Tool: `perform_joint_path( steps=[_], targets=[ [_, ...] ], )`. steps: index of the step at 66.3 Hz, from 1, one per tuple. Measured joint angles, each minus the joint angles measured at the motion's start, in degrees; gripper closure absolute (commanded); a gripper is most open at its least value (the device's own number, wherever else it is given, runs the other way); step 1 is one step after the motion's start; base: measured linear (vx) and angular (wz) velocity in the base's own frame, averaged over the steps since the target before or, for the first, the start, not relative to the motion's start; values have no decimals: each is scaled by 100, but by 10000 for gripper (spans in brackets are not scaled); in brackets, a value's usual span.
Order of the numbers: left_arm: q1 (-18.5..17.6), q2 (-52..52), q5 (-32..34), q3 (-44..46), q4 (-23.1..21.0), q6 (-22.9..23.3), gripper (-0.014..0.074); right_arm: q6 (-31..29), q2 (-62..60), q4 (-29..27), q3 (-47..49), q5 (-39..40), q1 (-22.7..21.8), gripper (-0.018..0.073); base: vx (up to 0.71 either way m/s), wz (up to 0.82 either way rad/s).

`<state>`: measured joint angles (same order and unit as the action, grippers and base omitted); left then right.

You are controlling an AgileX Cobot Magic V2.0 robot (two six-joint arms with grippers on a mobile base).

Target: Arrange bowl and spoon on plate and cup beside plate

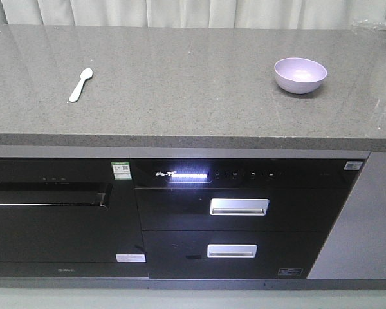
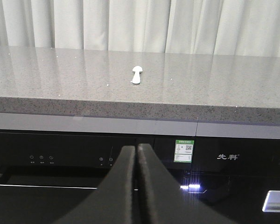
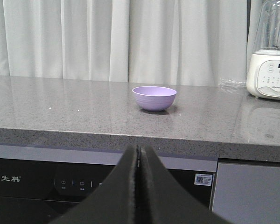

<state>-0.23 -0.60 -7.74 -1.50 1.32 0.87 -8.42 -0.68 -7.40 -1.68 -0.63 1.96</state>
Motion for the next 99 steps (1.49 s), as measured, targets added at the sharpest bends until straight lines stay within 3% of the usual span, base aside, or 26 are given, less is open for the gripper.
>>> perform_joint_path(
  steps=[99],
  targets=[
    [0,0,0,0,0,0,602,0,0,0,0,-1,0,563,5,0]
  ],
)
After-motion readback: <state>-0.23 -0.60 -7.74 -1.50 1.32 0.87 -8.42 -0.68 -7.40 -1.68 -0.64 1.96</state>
